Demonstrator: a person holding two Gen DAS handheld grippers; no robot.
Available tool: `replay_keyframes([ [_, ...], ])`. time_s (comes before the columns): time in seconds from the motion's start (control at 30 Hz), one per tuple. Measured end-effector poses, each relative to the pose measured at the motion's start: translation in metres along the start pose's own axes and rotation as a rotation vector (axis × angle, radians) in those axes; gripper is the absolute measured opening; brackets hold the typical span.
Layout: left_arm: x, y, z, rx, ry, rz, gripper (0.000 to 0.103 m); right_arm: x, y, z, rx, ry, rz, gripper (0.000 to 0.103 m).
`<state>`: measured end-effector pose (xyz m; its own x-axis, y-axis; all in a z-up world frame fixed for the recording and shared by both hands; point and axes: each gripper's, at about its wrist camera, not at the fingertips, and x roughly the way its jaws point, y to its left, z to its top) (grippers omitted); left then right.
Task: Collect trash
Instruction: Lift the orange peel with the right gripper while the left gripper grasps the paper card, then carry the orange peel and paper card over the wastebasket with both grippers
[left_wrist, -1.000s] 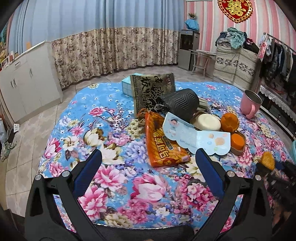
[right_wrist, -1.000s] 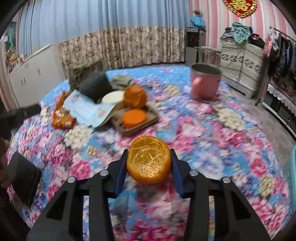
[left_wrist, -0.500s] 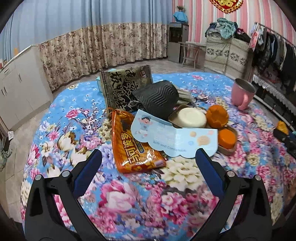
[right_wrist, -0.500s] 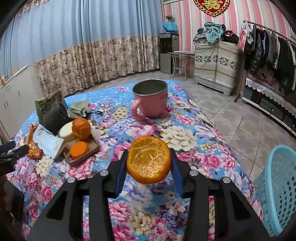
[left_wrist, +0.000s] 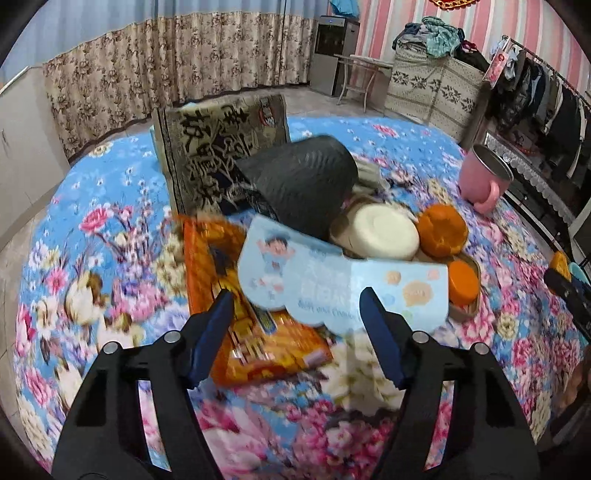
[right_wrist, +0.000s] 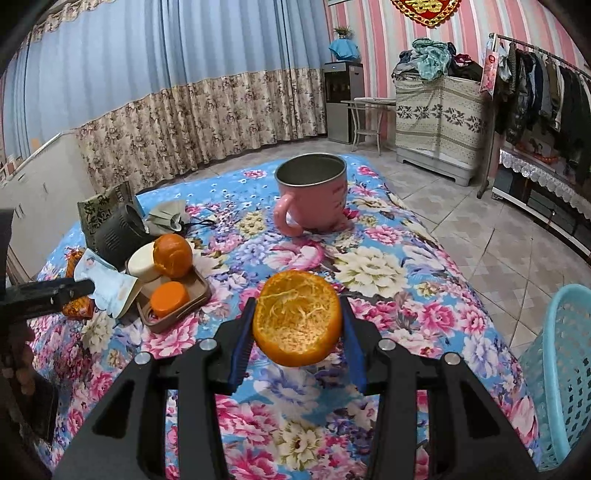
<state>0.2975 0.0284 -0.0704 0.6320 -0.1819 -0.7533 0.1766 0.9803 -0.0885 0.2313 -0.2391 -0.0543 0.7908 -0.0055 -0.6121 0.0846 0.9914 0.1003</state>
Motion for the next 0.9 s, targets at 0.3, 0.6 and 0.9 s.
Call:
replay_keyframes([
  [0.3,0.008,0.01,0.013,-0.012,-0.009,-0.047,0.028,0.005,0.0,-0.002,0.006,0.017,0.002,0.043],
  [0.6,-0.033,-0.017,0.01,0.082,-0.151,-0.003,0.01,0.001,0.001,-0.002,-0.011,0.003,-0.005,0.043],
  [0.9,-0.1,-0.054,0.011,0.12,-0.28,0.04,0.0,-0.042,-0.006,-0.001,-0.051,-0.075,-0.067,0.043],
])
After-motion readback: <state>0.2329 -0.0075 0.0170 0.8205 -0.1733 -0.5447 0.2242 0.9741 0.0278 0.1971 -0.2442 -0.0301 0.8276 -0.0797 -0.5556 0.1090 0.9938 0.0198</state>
